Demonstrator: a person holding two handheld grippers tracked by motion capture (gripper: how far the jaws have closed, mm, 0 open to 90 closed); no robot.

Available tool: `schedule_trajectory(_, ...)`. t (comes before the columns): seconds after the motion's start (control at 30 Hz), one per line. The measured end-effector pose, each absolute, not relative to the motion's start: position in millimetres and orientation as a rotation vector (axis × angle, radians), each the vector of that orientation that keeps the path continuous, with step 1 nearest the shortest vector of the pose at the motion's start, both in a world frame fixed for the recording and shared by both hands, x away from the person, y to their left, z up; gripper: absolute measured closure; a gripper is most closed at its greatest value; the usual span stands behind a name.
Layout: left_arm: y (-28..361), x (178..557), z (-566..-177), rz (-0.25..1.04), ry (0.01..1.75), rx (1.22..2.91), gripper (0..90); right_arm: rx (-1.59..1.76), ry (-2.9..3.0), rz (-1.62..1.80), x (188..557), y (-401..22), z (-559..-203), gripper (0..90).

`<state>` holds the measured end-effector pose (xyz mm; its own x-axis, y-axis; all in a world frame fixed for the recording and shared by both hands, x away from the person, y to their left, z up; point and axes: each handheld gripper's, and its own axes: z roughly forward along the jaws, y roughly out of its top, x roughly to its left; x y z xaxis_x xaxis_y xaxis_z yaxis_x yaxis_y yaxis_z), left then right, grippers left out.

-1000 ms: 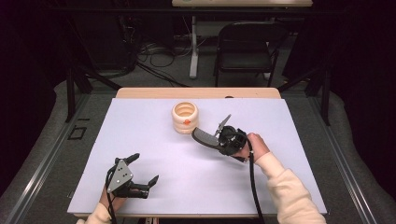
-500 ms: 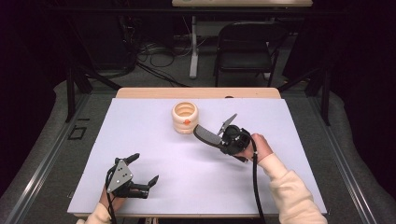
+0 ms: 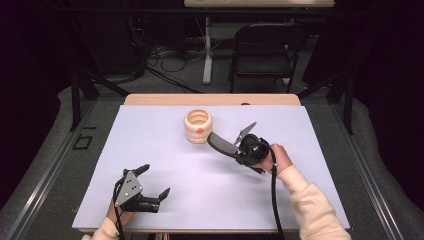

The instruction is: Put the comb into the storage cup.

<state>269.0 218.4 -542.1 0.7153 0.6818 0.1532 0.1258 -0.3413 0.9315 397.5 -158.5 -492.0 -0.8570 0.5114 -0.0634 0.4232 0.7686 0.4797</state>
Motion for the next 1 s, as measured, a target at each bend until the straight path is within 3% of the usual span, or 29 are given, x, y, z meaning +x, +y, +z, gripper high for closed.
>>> schedule_trajectory(1.0, 218.0, 269.0, -542.2, 0.656, 0.631, 1.857, 0.0, 0.761, 2.717, 0.804, 397.4, -161.5, -487.6, 72.4)
